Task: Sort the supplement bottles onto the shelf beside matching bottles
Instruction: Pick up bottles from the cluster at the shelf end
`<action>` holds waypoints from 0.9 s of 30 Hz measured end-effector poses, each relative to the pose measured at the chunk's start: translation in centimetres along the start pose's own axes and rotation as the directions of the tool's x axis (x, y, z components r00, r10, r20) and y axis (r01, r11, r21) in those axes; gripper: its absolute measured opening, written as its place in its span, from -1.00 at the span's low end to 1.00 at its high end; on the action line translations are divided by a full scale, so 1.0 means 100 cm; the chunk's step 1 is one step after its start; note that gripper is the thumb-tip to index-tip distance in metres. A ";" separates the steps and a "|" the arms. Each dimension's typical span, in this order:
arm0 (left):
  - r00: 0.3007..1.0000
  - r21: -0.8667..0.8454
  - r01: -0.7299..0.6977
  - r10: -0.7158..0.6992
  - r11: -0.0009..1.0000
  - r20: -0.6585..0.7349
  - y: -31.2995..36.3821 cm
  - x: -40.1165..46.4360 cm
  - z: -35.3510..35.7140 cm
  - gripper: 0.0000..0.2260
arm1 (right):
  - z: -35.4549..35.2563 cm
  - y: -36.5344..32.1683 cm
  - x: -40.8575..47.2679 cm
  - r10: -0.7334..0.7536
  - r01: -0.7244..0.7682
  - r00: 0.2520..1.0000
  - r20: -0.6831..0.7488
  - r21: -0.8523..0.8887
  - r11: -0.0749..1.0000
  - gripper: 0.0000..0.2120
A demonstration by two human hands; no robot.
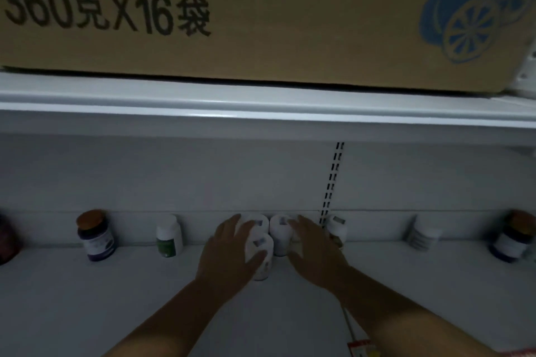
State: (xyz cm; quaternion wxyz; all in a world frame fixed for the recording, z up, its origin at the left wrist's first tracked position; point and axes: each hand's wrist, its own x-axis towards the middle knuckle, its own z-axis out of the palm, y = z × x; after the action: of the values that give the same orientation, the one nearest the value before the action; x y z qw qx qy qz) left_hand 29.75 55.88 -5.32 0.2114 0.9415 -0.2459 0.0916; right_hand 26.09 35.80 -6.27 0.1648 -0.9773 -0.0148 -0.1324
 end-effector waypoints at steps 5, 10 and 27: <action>0.955 0.266 -0.118 0.037 0.957 0.294 0.024 0.026 -0.034 -0.19 | -0.033 0.009 -0.038 -0.121 0.162 0.984 0.133 -0.363 0.917 -0.38; 0.916 0.258 -0.194 0.081 0.946 0.393 0.084 0.038 -0.036 -0.32 | -0.071 0.027 -0.086 -0.051 0.099 0.978 0.200 -0.236 0.967 -0.23; 0.761 -0.014 -0.411 0.352 0.911 0.545 0.434 0.005 0.098 -0.38 | -0.233 0.255 -0.326 0.422 -0.399 0.885 0.197 -0.149 0.905 -0.35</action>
State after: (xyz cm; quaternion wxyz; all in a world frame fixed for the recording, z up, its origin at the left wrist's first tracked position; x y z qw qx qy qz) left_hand 9.08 17.01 1.38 0.0605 0.8689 -0.4762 -0.1208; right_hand -9.41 4.59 -1.72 0.1349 -0.9741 0.1809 0.0160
